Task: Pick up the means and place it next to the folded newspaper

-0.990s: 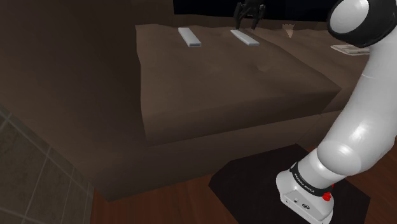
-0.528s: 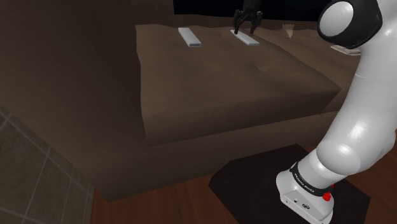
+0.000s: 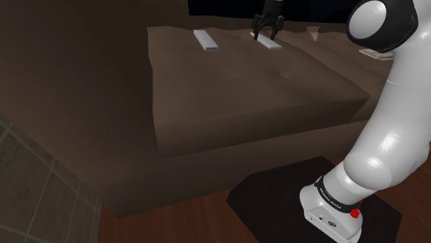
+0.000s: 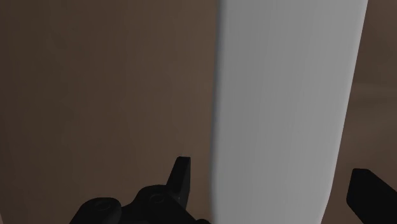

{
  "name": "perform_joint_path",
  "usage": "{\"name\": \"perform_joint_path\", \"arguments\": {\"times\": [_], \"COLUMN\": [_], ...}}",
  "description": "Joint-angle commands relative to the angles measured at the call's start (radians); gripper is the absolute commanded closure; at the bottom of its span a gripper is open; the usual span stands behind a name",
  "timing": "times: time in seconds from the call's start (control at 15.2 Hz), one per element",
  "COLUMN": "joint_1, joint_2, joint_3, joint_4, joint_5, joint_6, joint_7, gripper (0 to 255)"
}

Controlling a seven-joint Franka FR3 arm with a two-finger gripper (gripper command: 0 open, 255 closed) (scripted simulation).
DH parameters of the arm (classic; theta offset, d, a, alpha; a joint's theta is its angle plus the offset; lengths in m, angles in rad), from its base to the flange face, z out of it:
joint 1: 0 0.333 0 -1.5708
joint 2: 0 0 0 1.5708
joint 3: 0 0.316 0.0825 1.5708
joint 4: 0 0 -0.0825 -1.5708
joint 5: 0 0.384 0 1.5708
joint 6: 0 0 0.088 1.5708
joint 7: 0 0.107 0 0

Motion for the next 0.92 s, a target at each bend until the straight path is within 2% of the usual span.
{"name": "perform_joint_path", "arguments": {"times": [0.0, 0.07, 0.66, 0.86], "joint_1": [0.000, 0.000, 0.000, -0.003], "joint_2": [0.000, 0.000, 0.000, 0.011], "joint_3": [0.000, 0.000, 0.000, 0.000], "joint_4": [-0.001, -0.001, -0.001, 0.057], "joint_5": [0.000, 0.000, 0.000, 0.002], "joint_6": [0.001, 0.000, 0.001, -0.046], "joint_7": [0.000, 0.000, 0.000, 0.000], "gripper": [0, 255, 255, 255]}}
